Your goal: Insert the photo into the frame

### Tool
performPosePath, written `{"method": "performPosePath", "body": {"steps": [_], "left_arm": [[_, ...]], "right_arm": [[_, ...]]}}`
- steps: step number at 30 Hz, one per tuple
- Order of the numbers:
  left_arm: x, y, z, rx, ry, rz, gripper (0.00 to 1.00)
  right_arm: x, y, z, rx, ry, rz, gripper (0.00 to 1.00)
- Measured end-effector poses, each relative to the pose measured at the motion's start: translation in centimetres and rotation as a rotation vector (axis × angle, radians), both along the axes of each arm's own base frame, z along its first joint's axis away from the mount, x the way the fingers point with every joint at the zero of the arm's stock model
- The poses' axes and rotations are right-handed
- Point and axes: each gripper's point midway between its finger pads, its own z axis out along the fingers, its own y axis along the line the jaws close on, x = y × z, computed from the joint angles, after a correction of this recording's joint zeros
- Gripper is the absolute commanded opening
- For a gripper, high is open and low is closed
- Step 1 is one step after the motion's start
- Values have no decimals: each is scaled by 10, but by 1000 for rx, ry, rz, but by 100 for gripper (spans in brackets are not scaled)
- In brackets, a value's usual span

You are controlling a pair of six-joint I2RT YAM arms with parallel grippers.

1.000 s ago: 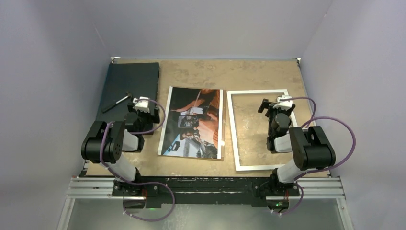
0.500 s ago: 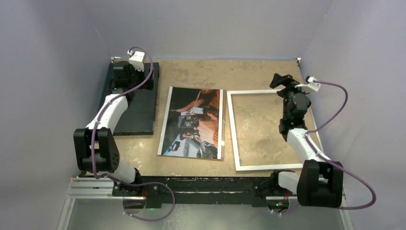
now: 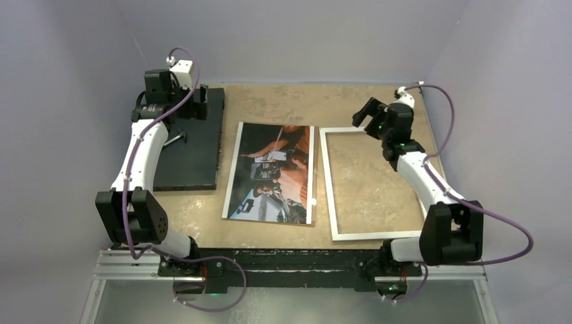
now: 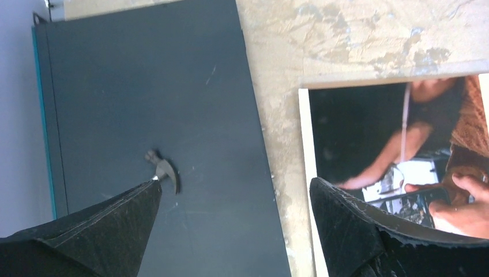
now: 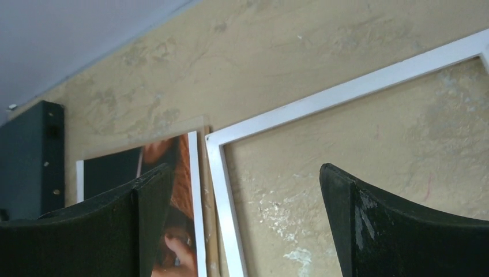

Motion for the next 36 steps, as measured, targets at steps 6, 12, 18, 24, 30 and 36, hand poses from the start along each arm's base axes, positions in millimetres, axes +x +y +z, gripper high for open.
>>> {"method": "performPosePath", "body": {"steps": [6,12,18,24,30,36], "left_arm": [[-15,6,-15,-19,85,27,100],[-22,7,-21,-22,121,29,98],[-28,6,-31,-35,160,22,99],[-39,0,-44,-56,220,-3,99],[-48,-4,-53,-69,258,-25,99],[-52,-8,-58,-80,277,-45,100]], "right_arm": [[16,6,-2,-14,52,35,99],[-17,100,-42,-136,197,234,86],[-54,112,-81,-217,302,258,74],[-84,111,-124,-245,403,258,65],[-104,110,-159,-254,489,251,53],[-99,110,-168,-249,488,216,30]]}}
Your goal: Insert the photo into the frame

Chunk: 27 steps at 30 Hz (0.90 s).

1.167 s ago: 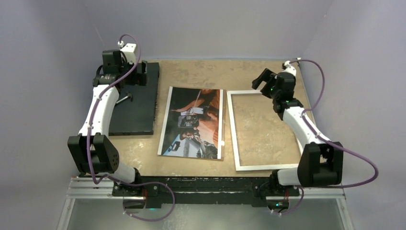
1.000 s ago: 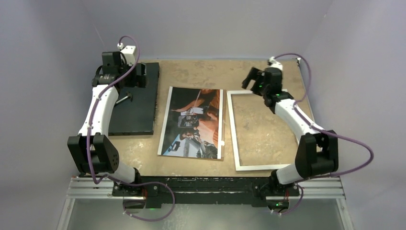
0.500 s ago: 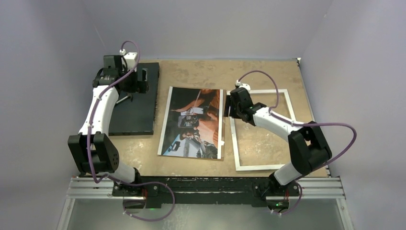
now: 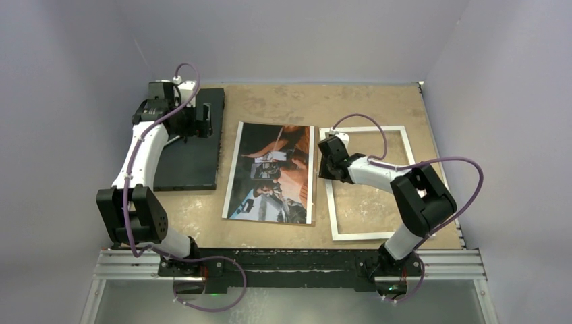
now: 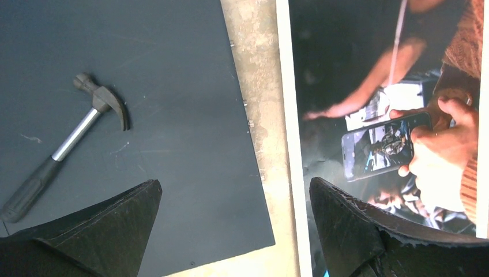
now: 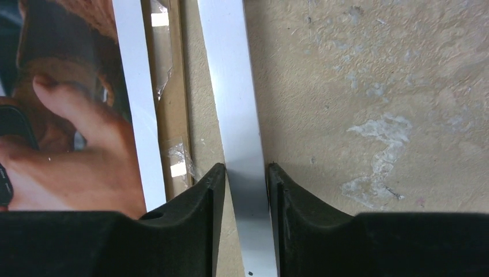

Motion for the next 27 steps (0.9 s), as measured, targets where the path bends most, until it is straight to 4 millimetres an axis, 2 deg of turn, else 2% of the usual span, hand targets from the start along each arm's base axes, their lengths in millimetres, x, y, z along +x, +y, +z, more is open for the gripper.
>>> {"method": "performPosePath", "body": {"steps": [6,11,14,18,27], "left_arm": [[-4,-1,-3,-4,17,-6,100],[-8,-6,-6,-23,25,-20,100],[-16,-11,-11,-42,42,-33,100],[-23,-21,-14,-69,50,-55,100],[-30,-63,-13,-202,57,-87,100]], "right_arm": [[2,-2,0,-8,-8,-18,9],[5,-1,10,-20,4,-24,1],[13,4,28,-11,-13,-26,0],[27,9,69,26,-79,-24,0],[41,26,210,244,-278,34,0]]}}
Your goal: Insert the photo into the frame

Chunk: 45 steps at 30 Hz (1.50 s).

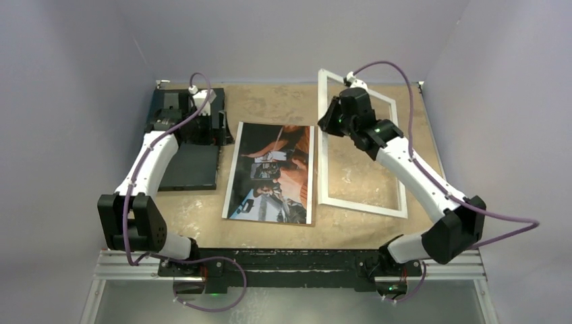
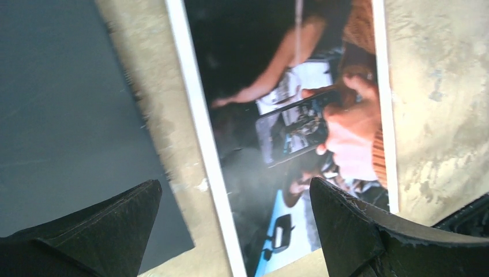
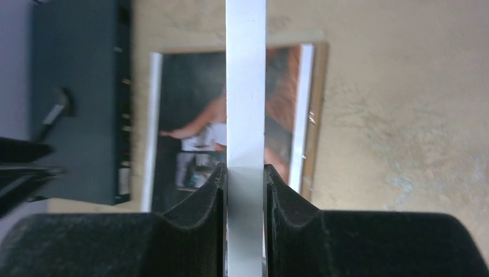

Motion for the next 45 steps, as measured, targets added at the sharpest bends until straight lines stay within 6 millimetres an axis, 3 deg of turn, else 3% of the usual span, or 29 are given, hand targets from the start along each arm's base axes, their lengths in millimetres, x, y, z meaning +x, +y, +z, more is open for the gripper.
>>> {"method": "performPosePath", "body": {"steps": [5,8,12,15,21,25,31,40,43,45], "left_arm": [[4,-41,7,-84,-25,-38,100],[4,-65,7,-172,-26,-46,100],[3,-87,-1,-259,9,-41,100],[3,-115,-2,-307,19,-76,100],[-19,-188,15,-366,-39,-249,100],[-20,-213,20,-413,-53,-296,100],[-4,-227,4,-457,-26,-269,100],[-8,-250,-20,-455,25,-284,100],[-5,-252,-22,-462,28,-281,90],[-4,-253,-21,-468,26,-278,74]], "right_arm": [[0,16,83,145,-121,61,0],[-9,21,121,264,-172,103,0],[-16,24,157,430,-199,139,0],[-18,31,176,535,-203,168,0],[-29,53,214,764,-185,254,0],[-38,61,241,889,-191,306,0],[-46,63,263,1039,-215,339,0],[-48,65,257,1170,-181,348,0],[-49,66,259,1194,-183,356,0],[-51,66,264,1210,-191,366,0]]}}
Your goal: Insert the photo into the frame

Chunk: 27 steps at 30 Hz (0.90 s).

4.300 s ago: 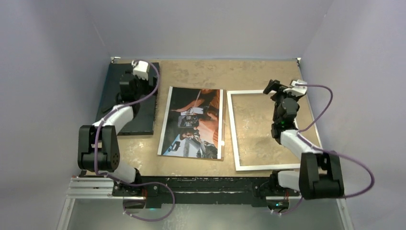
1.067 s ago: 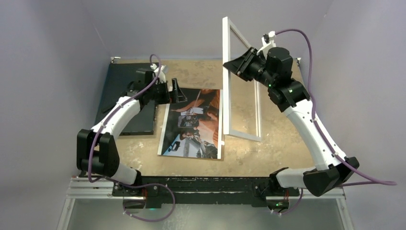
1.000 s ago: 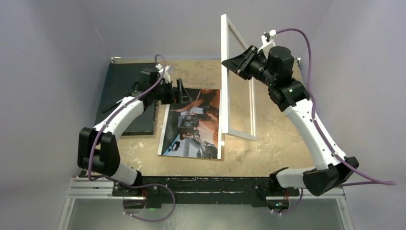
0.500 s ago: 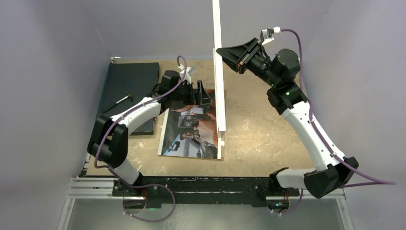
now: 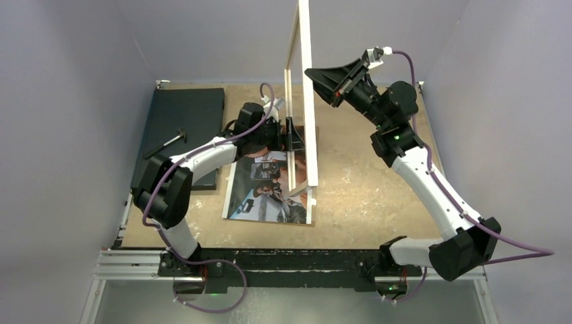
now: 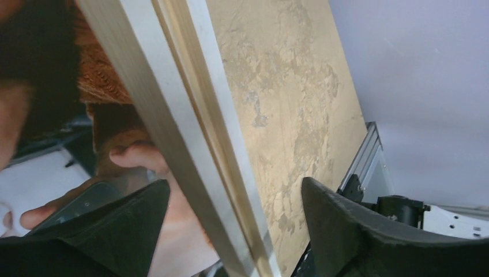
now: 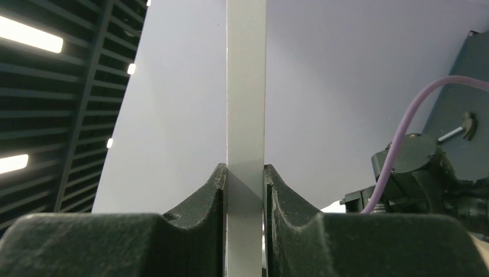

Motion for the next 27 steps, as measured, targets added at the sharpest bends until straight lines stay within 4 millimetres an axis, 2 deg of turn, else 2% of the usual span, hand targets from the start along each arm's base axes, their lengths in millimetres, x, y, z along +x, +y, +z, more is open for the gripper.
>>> {"method": "performPosePath", "body": {"steps": [4,8,11,12,13,14,16,18,22,25,27], "left_arm": [[4,-1,4,-16,-15,6,45],[10,8,2,-18,-18,27,24],[14,23,-7,-22,37,67,17],[15,28,-9,-22,48,76,14],[18,34,-10,-16,51,86,11],[20,40,-12,-5,49,95,9],[23,50,-14,19,41,111,3],[27,65,-14,49,18,142,0],[34,93,-10,100,-29,203,0],[37,108,-8,134,-56,243,0],[33,112,-12,150,-48,248,0]], "right_arm": [[-2,-1,3,19,-23,4,0],[-3,-1,-8,23,-10,8,0],[-5,-2,-21,15,6,9,13],[-5,-2,-24,11,13,8,23],[-5,-3,-27,5,20,3,39],[-3,-4,-30,-4,26,-3,48],[-1,-9,-37,-30,45,-23,55],[2,-18,-49,-82,80,-61,55],[10,-30,-76,-179,144,-130,48],[15,-36,-99,-250,197,-162,40],[18,-39,-107,-288,196,-186,39]]}}
